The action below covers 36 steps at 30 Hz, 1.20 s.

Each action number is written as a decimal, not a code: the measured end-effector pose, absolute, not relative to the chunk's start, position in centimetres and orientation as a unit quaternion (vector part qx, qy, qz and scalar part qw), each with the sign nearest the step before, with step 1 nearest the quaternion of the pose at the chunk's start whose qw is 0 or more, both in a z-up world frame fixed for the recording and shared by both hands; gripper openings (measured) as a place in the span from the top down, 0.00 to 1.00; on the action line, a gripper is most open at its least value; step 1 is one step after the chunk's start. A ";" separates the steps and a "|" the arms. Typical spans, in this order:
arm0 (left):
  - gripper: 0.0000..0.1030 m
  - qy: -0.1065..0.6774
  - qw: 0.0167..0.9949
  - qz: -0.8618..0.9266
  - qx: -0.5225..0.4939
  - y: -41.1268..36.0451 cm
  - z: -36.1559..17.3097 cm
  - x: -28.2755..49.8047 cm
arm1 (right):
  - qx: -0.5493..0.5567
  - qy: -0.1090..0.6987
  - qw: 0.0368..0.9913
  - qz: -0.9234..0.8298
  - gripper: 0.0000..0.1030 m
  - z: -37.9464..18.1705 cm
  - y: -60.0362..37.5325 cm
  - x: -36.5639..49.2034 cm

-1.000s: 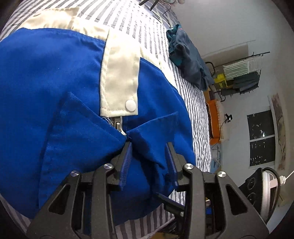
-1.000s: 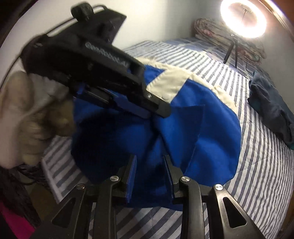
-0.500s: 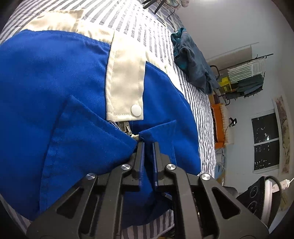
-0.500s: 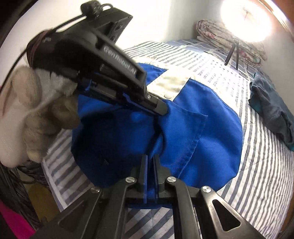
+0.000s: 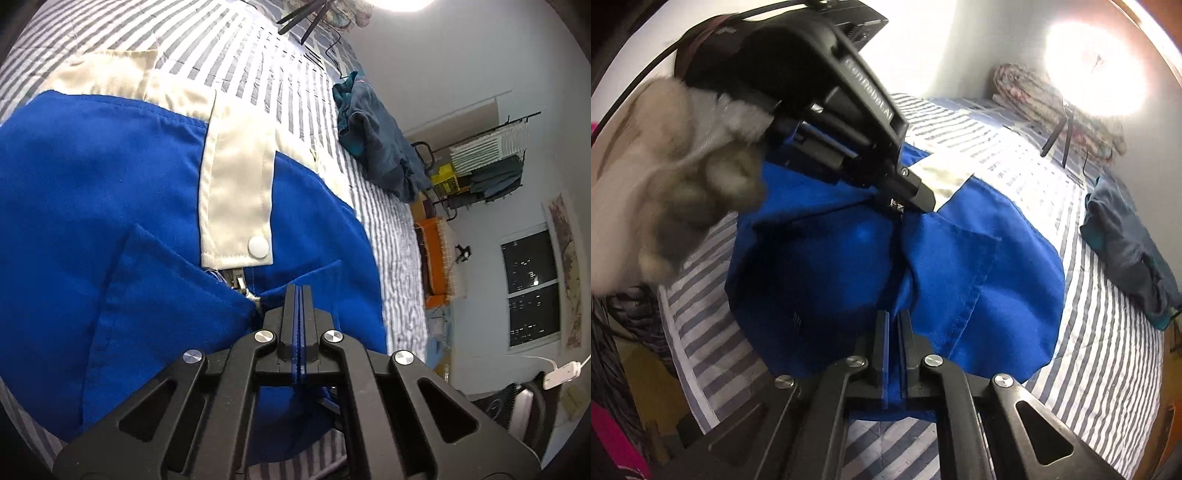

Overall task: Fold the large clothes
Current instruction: 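Hold the blue fabric with the left gripper while the right gripper presses the bundle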

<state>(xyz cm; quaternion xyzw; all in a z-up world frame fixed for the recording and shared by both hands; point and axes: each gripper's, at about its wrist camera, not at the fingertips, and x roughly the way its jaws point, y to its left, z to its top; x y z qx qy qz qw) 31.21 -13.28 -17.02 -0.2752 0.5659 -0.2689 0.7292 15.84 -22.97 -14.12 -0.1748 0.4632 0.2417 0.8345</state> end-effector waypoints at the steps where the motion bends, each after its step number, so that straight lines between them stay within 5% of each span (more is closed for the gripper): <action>1: 1.00 0.570 0.724 -0.274 -0.277 -13.3 -17.0 31.1 | -0.173 0.465 0.835 0.239 0.99 -14.2 -23.1 16.0; 7: 0.99 0.597 0.709 -0.260 -0.270 -13.4 -17.4 29.9 | -0.168 0.464 0.836 0.241 0.99 -14.0 -22.6 15.8; 10: 0.78 0.609 0.694 -0.244 -0.297 -13.2 -18.6 30.5 | -0.170 0.462 0.836 0.242 0.99 -13.9 -22.5 15.7; 12: 0.77 0.614 0.680 -0.232 -0.327 -12.9 -19.3 30.9 | -0.168 0.462 0.836 0.243 0.99 -14.0 -22.7 15.8; 20: 0.77 0.614 0.674 -0.229 -0.341 -13.4 -19.8 31.5 | -0.168 0.461 0.837 0.243 0.99 -14.1 -22.8 15.7; 22: 0.87 0.609 0.683 -0.228 -0.333 -13.5 -19.6 31.4 | -0.170 0.460 0.837 0.244 0.99 -14.0 -22.8 15.6; 26: 0.93 0.601 0.689 -0.226 -0.336 -13.1 -19.3 31.3 | -0.182 0.444 0.843 0.241 0.99 -13.7 -22.6 15.0; 36: 0.93 0.620 0.660 -0.226 -0.359 -12.8 -18.8 31.9 | -0.351 0.354 0.838 0.222 1.00 -14.6 -20.0 11.1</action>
